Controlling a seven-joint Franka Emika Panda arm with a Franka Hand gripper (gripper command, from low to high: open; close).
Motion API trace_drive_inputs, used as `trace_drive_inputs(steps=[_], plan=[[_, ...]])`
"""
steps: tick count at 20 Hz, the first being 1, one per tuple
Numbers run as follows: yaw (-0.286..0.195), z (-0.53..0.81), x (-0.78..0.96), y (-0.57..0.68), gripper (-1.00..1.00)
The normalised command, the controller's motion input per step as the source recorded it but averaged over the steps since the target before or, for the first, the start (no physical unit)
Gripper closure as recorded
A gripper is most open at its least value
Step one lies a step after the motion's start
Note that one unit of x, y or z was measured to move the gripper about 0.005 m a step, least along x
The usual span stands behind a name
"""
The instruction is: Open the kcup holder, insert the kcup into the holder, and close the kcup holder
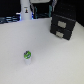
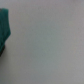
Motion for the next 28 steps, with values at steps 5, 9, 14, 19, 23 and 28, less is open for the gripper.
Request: trace_drive_inputs(steps=[5,9,14,19,23,28], plan=[[-0.161,0.09,-0.25,0.39,-1.00],[-0.203,0.03,-0.34,0.55,-1.00],[-0.200,0.00,-0.37,0.58,-1.00],[-0.197,-0.03,-0.34,0.59,-1.00],[-0.194,-0.10,-0.33,0.58,-1.00],[-0.182,-0.12,-0.35,0.62,-1.00]])
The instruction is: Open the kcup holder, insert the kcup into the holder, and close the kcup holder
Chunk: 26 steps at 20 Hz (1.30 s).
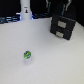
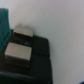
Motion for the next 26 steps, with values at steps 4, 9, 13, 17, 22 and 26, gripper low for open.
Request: trace_drive_inputs(steps=[4,9,13,17,22,26], plan=[[-0.168,-0.12,-0.36,0.65,-1.00],[-0.158,-0.18,-0.31,0.63,-1.00],[-0.114,-0.33,-0.10,0.51,-1.00],[-0.078,-0.37,-0.04,0.43,-1.00],[-0.041,-0.39,-0.05,0.33,-1.00],[-0.010,-0.39,-0.14,0.31,-1.00]])
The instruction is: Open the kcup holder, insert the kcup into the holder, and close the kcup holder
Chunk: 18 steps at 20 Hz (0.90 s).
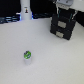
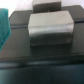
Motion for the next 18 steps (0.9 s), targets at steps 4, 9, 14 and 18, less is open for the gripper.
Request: trace_drive_inputs(steps=[4,9,14,18], plan=[[-0.013,-0.39,-0.31,0.12,-1.00],[0.000,-0.38,-0.33,0.00,-1.00],[-0.005,-0.33,-0.31,0.02,-1.00],[-0.015,-0.12,-0.25,0.06,-1.00]])
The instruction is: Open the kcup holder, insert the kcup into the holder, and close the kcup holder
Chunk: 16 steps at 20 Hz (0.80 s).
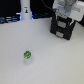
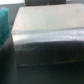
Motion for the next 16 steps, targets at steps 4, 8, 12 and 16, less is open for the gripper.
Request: trace_drive_inputs(steps=[4,8,12,16], plan=[[-0.011,-0.02,-0.15,0.03,1.00],[-0.007,-0.01,-0.02,0.01,1.00],[-0.008,-0.01,0.07,-0.01,1.00],[-0.047,0.19,0.63,-0.11,1.00]])
